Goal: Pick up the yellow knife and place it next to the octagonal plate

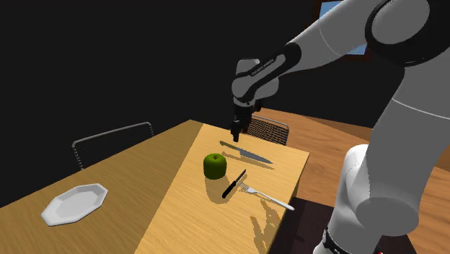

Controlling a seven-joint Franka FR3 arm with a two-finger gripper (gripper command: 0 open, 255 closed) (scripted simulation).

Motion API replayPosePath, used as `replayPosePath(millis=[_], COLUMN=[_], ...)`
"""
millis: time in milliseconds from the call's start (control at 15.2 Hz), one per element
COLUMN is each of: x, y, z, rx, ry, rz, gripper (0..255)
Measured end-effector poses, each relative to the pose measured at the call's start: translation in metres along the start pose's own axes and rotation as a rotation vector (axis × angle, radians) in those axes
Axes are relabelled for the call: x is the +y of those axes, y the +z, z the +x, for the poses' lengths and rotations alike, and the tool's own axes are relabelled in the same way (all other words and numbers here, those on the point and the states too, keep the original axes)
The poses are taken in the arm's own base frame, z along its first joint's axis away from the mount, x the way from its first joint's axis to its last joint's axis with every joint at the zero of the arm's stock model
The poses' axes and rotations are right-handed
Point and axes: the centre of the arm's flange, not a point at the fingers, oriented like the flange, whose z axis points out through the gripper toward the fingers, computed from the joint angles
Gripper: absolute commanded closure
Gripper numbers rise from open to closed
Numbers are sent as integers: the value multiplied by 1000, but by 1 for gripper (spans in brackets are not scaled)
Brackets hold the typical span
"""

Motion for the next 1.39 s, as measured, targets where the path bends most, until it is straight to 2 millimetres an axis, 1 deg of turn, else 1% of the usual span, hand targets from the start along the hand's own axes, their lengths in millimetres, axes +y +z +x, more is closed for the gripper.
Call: replayPosePath(millis=[330,594,660,792,990,1254,1386], x=[43,80,86,101,108,109,108], y=[46,88,99,111,129,153,158], z=[16,25,25,29,29,29,29], rx=[-19,-35,-39,-46,-47,-48,-48], ry=[11,21,23,27,28,28,28], rz=[4,6,7,8,9,10,10], gripper=[0,0,0,0,0,0,0])
